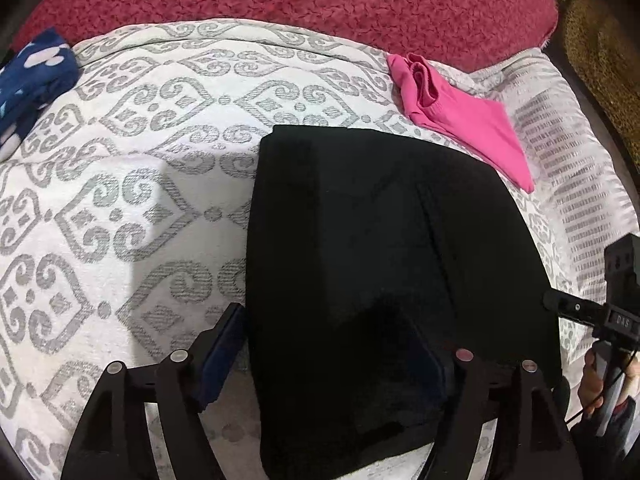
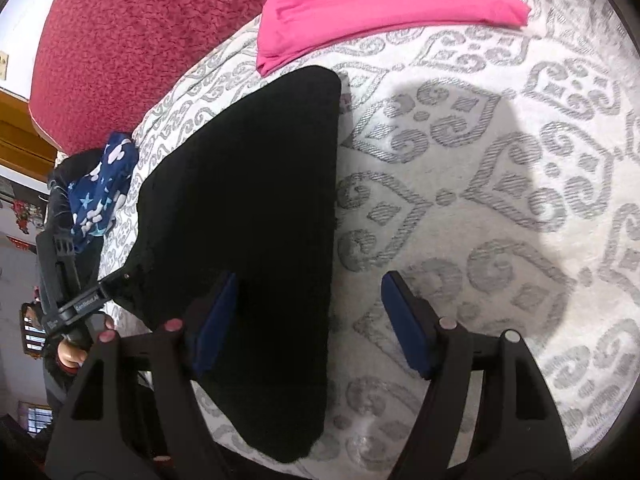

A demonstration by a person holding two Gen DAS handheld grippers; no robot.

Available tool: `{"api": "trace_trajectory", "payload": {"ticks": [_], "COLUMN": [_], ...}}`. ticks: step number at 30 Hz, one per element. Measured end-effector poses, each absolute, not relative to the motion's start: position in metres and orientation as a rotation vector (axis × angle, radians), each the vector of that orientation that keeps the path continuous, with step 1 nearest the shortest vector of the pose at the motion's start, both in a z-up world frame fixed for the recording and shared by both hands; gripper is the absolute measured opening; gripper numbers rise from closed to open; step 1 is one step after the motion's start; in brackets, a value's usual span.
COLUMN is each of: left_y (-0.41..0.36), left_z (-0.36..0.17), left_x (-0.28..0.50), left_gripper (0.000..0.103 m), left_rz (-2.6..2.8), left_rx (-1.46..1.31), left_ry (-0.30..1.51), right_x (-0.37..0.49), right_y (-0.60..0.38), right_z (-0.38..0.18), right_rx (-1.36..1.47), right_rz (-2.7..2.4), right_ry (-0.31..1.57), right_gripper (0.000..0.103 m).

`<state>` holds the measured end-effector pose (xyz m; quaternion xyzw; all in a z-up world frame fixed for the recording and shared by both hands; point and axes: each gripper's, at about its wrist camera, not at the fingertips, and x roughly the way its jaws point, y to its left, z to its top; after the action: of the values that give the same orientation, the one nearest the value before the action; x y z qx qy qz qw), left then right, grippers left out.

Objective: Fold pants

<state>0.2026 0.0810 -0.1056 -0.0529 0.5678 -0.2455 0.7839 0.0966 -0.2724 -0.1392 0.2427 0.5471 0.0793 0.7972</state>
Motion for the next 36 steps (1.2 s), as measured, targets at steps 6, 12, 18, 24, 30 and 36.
{"api": "trace_trajectory", "payload": {"ticks": [6,12,18,24,30,36], "left_y": [0.073,0.066,0.063,0.061,0.061,0.059], "left_z": [-0.109,-0.112,-0.112,-0.113,-0.110,-0.093], "left_x": [0.208,0.215,0.216,0.214,0.215,0.209], "left_gripper": [0.089,0.095,0.096,0.094,0.058,0.030], "left_rz": [-0.562,-0.578,-0.590,-0.599,-0.605,-0.584], "left_rx": [-0.095,-0.087,-0.073,-0.053,-0.060,-0.061], "left_ry": [1.201,1.206,1.213,1.195,1.176,1.137], "right_x": [0.108,0.117,0.120,0.125,0.130,0.119], "right_y": [-0.264,-0.261,-0.262,-0.253,-0.229,-0.208], "right_z": [-0.141,-0.143,-0.146,-0.147,-0.148,-0.115], "right_rx": [0.491,0.472,0.463,0.406,0.290,0.193], "right_rz": [0.183,0.183,0.193,0.192,0.169,0.142], "right_ry": [1.177,1.174,1.158,1.134,1.115,1.033], "right_gripper": [0.074,0.074,0.074,0.075,0.036,0.018]}}
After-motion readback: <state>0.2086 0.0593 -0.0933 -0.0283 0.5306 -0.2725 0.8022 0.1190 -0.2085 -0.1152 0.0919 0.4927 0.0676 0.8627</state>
